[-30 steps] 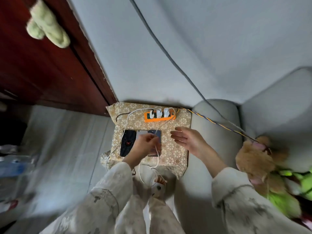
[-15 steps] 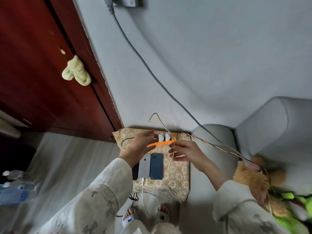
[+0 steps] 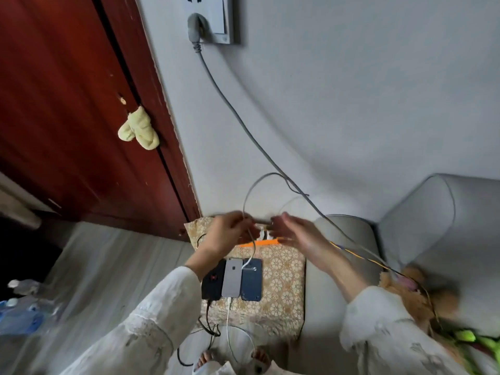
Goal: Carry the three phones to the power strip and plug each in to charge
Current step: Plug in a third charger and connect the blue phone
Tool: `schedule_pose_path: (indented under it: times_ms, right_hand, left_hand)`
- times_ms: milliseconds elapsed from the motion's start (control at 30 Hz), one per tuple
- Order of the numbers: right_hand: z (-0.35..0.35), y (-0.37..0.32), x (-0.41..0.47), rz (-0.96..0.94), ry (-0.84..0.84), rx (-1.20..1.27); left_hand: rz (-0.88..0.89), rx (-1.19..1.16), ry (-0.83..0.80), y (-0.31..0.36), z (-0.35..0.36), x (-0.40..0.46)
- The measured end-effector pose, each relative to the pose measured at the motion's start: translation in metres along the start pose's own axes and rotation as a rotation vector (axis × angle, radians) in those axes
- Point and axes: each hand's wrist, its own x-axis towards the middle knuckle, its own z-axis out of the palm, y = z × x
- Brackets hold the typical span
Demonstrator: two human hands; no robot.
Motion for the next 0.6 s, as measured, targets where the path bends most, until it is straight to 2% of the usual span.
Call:
schedule_pose_path:
  times_ms: [67,167,300,367,433,533,600]
  right_hand:
    - [0.006,0.013,-0.007,0.017,-0.1,-0.117]
    - [0.009,0.02,-0.01,-0.017,-0.152,-0.324]
    - [0.009,0.012,-0.01,-0.091,-0.127,-0.505]
    - [0.008,0.011,-0.009,-0.138,-0.098,-0.562]
    - [0.006,0.009,-0.009,-0.148,-0.058,-0.49]
    - [0.001,0.003,-0.009,-0.091,0.047,-0.074]
    - [-0.003,0.0,-0.007,0.008,0.131,0.231]
  left_hand:
    - [-0.011,-0.285,0.054,0.016,-0.005,0.005]
    - [-0.044,-0.675,0.073,0.033,-0.01,0.011]
    - [-0.048,-0.819,0.021,0.038,-0.011,0.01]
    - [-0.053,-0.804,-0.006,0.039,-0.008,0.011]
    - [-0.058,-0.681,-0.017,0.041,-0.006,0.012]
    - [-0.074,-0.172,0.075,0.036,-0.005,0.008]
    - [-0.147,-0.006,0.103,0.024,-0.004,0.001]
